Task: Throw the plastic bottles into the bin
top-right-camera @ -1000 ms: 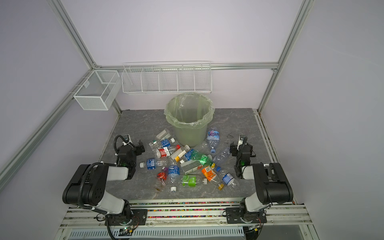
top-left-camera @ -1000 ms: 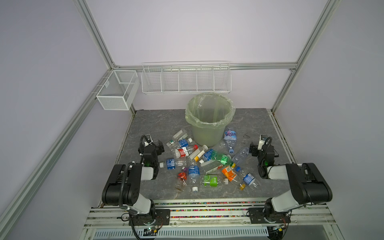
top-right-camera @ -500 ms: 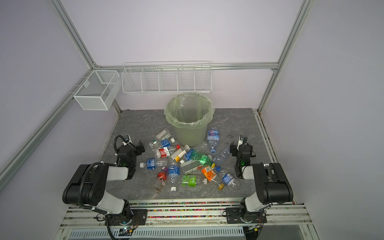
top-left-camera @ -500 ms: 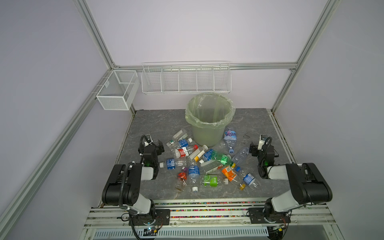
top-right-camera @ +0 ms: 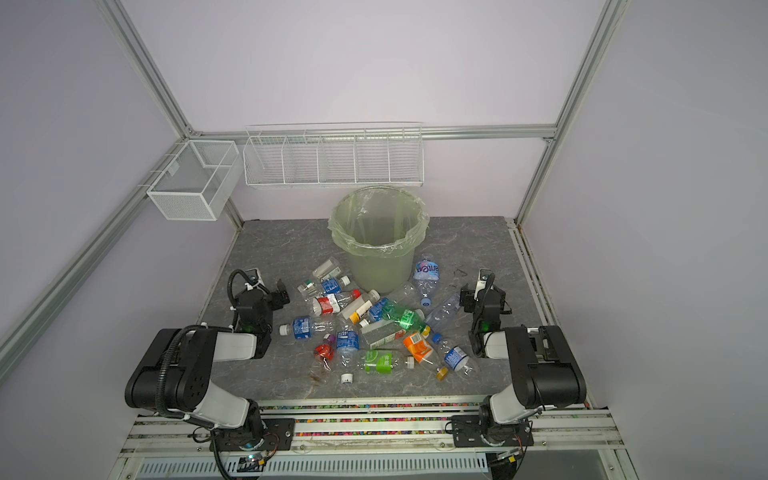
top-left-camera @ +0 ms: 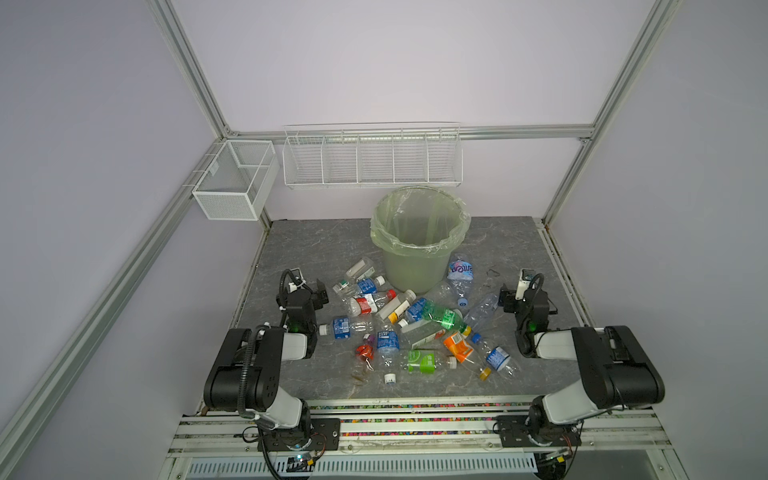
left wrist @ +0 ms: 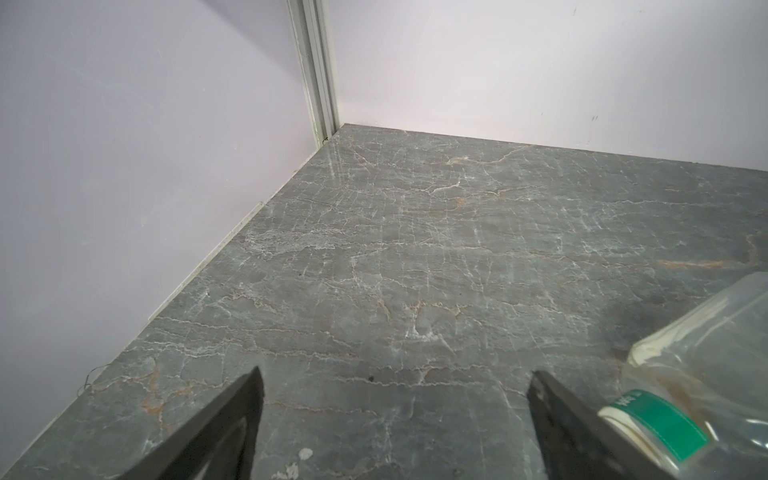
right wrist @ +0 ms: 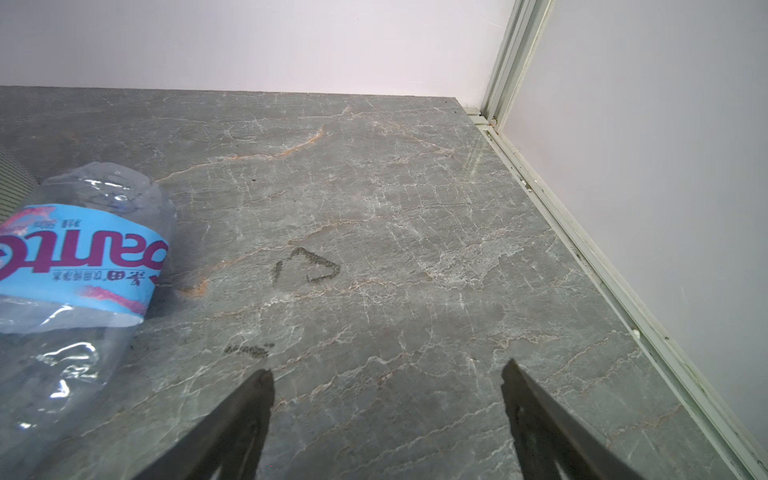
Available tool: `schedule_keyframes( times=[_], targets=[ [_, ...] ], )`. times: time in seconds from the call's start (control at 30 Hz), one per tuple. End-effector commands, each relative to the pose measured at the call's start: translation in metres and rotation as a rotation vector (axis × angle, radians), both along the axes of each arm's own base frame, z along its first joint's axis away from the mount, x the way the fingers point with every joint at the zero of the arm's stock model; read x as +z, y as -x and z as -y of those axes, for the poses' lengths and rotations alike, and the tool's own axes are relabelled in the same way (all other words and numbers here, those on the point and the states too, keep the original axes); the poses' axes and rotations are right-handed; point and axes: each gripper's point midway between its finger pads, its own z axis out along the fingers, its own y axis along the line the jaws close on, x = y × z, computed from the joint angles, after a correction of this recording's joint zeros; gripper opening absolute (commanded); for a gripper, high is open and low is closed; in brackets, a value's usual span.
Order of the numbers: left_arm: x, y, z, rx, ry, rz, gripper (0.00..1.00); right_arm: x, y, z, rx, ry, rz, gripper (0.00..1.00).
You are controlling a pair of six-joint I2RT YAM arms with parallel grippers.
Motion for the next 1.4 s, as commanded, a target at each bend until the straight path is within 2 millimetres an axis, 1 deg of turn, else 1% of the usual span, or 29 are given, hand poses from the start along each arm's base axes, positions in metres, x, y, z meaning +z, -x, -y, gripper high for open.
schedule_keyframes(
  times=[0.0,0.1,0.17,0.2,0.23,0.27,0.3,0.37,0.4,0.47,0.5,0.53,0.57,0.6,0.63,0.67,0.7,0.73,0.77,0.8,0.87,0.93,1.0,1.1,1.17,1.2,1.27,1.37],
  targets=[
    [0.011,-0.007,-0.005,0.017,-0.015,0.037,0.99,0.009,-0.005,0.005,-0.016,0.019,0.033,0.89],
    [0.011,-0.007,-0.005,0.018,-0.014,0.036,0.99,0.009,-0.004,0.005,-0.017,0.019,0.035,0.89],
    [0.011,-0.007,-0.005,0.019,-0.014,0.036,0.99,0.015,-0.004,0.005,-0.025,0.029,0.029,0.89],
    [0.012,-0.006,-0.006,0.029,-0.015,0.038,0.99,0.019,-0.004,0.000,0.005,0.027,0.026,0.88],
    [0.016,-0.004,-0.014,0.077,-0.012,0.049,0.99,0.026,-0.005,-0.004,0.026,0.045,0.030,0.89],
    [0.020,-0.001,-0.020,0.115,-0.007,0.054,0.99,0.031,-0.006,-0.009,0.045,0.055,-0.002,0.88],
    [0.025,-0.002,-0.020,0.120,-0.006,0.051,0.99,0.038,-0.008,-0.013,0.064,0.063,-0.025,0.89],
    [0.038,-0.004,-0.017,0.110,-0.024,0.018,0.99,0.064,-0.009,-0.030,0.128,0.095,-0.020,0.88],
    [0.048,-0.005,-0.018,0.132,-0.035,-0.001,0.99,0.079,-0.007,-0.039,0.155,0.118,-0.003,0.89],
    [0.074,-0.003,-0.026,0.193,-0.029,0.009,0.99,0.111,0.000,-0.056,0.209,0.157,0.034,0.89],
    [0.089,-0.002,-0.026,0.202,-0.017,0.027,0.99,0.127,0.004,-0.057,0.210,0.152,0.056,0.88],
    [0.103,0.000,-0.025,0.195,-0.007,0.042,0.99,0.142,0.011,-0.068,0.226,0.107,0.083,0.89],
    [0.114,0.001,-0.023,0.183,0.005,0.035,0.99,0.152,0.016,-0.065,0.190,0.026,0.094,0.88],
    [0.128,0.003,-0.019,0.160,0.024,0.024,0.99,0.150,0.024,-0.050,0.060,-0.124,0.058,0.89],
    [0.138,0.006,-0.015,0.138,0.044,-0.001,0.99,0.137,0.043,-0.032,-0.114,-0.282,-0.055,0.89],
    [0.148,0.009,-0.011,0.118,0.063,-0.018,0.99,0.128,0.055,-0.021,-0.225,-0.361,-0.115,0.89],
    [0.158,0.014,-0.008,0.111,0.095,-0.029,0.99,0.124,0.056,-0.026,-0.164,-0.391,-0.178,0.89],
    [0.166,0.021,-0.004,0.101,0.125,-0.044,0.99,0.122,0.057,-0.039,-0.086,-0.404,-0.230,0.89],
    [0.173,0.027,-0.001,0.088,0.150,-0.050,0.99,0.115,0.064,-0.039,-0.099,-0.408,-0.283,0.89],
    [0.180,0.034,0.004,0.070,0.178,-0.053,0.99,0.121,0.067,-0.041,-0.102,-0.412,-0.302,0.89],
    [0.190,0.050,0.017,0.022,0.218,-0.044,0.99,0.121,0.080,-0.041,-0.116,-0.398,-0.353,0.89],
    [0.196,0.068,0.037,-0.044,0.228,-0.040,0.99,0.121,0.095,-0.039,-0.128,-0.395,-0.391,0.89],
    [0.193,0.084,0.054,-0.104,0.251,-0.063,0.99,0.118,0.110,-0.040,-0.124,-0.400,-0.444,0.89],
    [0.178,0.108,0.076,-0.182,0.282,-0.125,1.00,0.107,0.134,-0.046,-0.115,-0.423,-0.554,0.89],
    [0.164,0.121,0.086,-0.210,0.310,-0.163,1.00,0.098,0.146,-0.053,-0.086,-0.442,-0.612,0.89],
    [0.162,0.129,0.090,-0.233,0.331,-0.157,0.99,0.090,0.157,-0.055,-0.079,-0.437,-0.662,0.89],
    [0.154,0.138,0.099,-0.265,0.370,-0.168,0.99,0.082,0.170,-0.061,-0.047,-0.413,-0.704,0.89],
    [0.143,0.147,0.115,-0.322,0.413,-0.198,0.97,0.075,0.186,-0.061,-0.031,-0.372,-0.732,0.91]
  ],
)
